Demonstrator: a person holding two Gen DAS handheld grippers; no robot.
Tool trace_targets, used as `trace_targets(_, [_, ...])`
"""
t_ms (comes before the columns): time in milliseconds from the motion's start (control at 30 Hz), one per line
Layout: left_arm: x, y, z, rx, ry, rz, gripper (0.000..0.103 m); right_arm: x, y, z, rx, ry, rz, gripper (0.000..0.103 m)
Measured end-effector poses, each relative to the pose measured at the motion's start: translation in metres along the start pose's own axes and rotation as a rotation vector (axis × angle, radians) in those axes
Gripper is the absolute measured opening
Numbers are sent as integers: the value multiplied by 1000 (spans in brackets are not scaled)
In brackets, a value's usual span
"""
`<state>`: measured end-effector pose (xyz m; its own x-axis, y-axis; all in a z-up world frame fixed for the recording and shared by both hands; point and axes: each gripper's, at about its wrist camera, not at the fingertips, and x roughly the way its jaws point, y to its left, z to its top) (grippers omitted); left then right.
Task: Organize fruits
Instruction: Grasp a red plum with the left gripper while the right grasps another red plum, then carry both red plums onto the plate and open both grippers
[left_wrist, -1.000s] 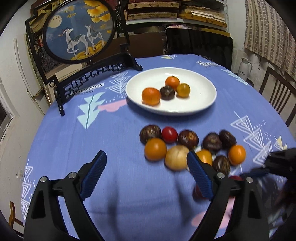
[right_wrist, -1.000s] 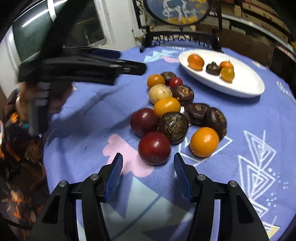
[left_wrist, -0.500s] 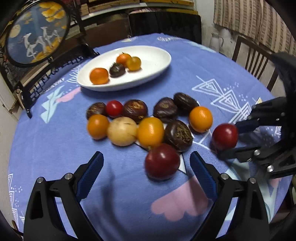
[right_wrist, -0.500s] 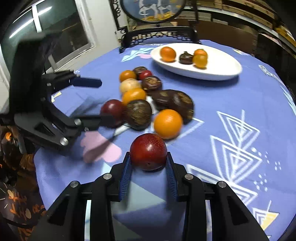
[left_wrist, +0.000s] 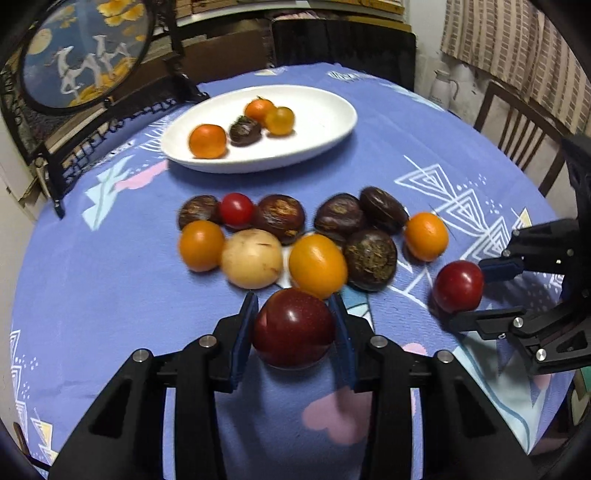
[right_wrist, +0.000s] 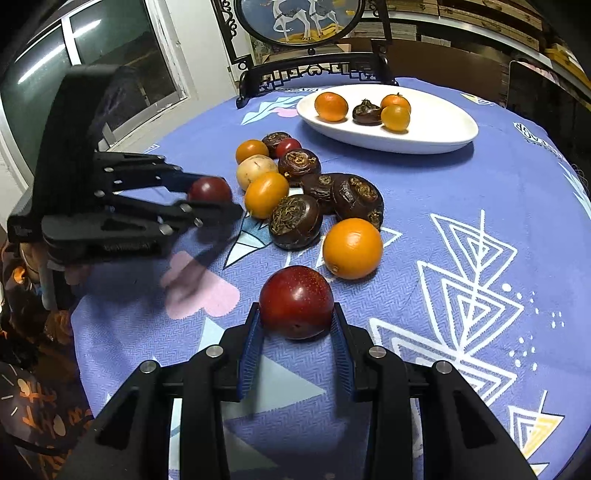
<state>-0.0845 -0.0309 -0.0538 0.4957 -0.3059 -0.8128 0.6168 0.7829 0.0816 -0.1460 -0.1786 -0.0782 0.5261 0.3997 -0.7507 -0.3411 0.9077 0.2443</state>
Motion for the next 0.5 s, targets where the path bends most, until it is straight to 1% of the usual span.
trace_targets(167, [-20, 12, 6, -37, -48, 27, 39, -4, 8, 8, -15, -24, 2, 37])
trace_targets(233, [-26, 16, 11, -44, -70, 54, 39, -8, 9, 15, -23, -42, -1, 37])
trace_targets(300, [-32, 19, 20, -45, -98, 104, 39, -15, 11, 25, -37, -68, -13, 37])
trace_targets(433, [-43, 29, 44, -80, -152, 129, 39, -33, 7, 54, -43, -144, -38, 37])
trace_targets(500, [-47, 32, 60, -87, -189, 156, 39, -41, 3, 71, -40, -182, -49, 37])
